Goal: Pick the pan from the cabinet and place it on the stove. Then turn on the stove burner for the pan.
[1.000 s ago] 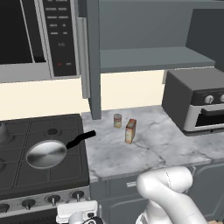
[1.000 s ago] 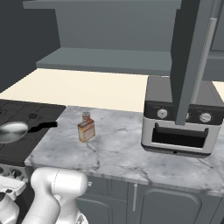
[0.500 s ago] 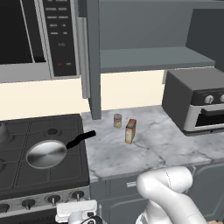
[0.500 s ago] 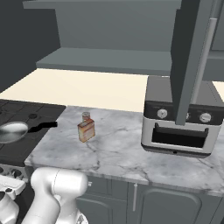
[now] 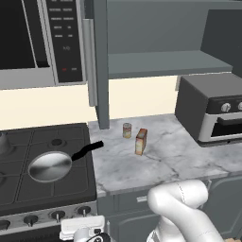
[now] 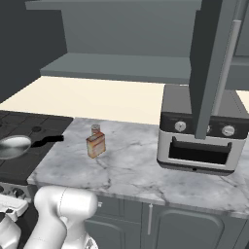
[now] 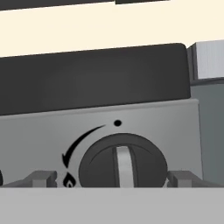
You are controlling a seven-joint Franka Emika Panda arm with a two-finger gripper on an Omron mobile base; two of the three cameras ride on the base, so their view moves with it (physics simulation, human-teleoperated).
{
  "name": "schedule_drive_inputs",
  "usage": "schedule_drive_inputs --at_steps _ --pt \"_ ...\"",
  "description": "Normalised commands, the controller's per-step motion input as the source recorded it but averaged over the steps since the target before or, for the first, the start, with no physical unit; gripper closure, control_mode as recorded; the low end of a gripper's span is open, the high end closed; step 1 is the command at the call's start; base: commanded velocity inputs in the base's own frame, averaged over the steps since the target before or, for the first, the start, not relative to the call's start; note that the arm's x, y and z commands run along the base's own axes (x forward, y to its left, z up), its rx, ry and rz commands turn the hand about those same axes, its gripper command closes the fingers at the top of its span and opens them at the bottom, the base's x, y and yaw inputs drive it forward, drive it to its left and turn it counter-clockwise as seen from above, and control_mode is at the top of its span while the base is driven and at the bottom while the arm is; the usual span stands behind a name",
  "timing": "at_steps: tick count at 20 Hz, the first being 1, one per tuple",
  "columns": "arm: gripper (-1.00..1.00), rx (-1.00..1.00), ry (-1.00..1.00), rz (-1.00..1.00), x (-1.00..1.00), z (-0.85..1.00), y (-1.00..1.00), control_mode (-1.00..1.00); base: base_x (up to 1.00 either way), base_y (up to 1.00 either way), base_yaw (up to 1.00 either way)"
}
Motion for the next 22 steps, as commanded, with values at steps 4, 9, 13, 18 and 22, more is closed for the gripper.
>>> schedule_drive_inputs --at_steps 4,9,13,18,22 --pt "-1.00 0.00 0.00 0.00 0.00 0.00 -0.04 -1.00 0.00 0.00 0.00" --pt "-1.00 0.00 0.00 0.00 0.00 0.00 -0.03 -1.00 0.00 0.00 0.00" --pt "1.00 0.00 0.00 0.00 0.00 0.00 -0.01 -1.00 0.00 0.00 0.00" --pt "1.00 0.00 -0.01 0.00 0.00 0.00 0.00 -1.00 0.00 0.00 0.00" --pt "1.00 0.00 -0.03 0.00 0.00 0.00 0.00 -1.00 0.00 0.00 0.00"
